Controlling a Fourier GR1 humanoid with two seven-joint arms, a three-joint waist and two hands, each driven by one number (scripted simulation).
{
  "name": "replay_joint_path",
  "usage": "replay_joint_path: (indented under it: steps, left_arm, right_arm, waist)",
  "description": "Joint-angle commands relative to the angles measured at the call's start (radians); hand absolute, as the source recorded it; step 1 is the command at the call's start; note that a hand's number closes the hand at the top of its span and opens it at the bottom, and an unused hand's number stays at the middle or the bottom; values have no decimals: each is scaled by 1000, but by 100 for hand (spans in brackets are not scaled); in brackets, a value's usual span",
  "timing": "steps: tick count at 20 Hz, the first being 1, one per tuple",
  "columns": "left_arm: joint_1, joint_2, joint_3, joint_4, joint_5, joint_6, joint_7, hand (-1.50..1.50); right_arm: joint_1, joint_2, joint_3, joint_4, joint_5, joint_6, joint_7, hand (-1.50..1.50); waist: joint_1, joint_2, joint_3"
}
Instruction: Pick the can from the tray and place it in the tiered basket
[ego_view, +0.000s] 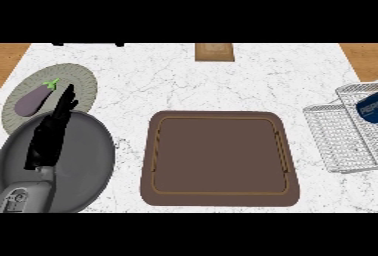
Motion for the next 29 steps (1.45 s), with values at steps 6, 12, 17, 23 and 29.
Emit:
replay_joint_path:
  steps: [6, 12, 17, 23, 29]
  left_arm:
    - [-21, 16, 43, 45, 12, -28, -20, 0]
    - [52, -2, 15, -83, -10, -19, 38, 0]
    - [1, 20, 48, -20, 9, -45, 25, 0]
    - [7, -1, 42, -8, -14, -28, 4, 0]
    - [-32, -40, 19, 14, -32, -10, 19, 0]
  right_arm:
    - [23, 45, -168, 25, -140, -37, -62, -150]
    - [-29, -86, -320, 50, -236, 30, 35, -150]
    - [19, -209, -457, 213, -352, 190, 54, -150]
    - [148, -330, -590, 465, -389, 317, -148, -150]
    - [243, -437, -673, 735, -393, 416, -411, -150]
  waist:
    - [-12, 7, 15]
    - [-6, 4, 15]
    - [-16, 5, 15]
    - [-13, 7, 16]
    - [-15, 10, 18]
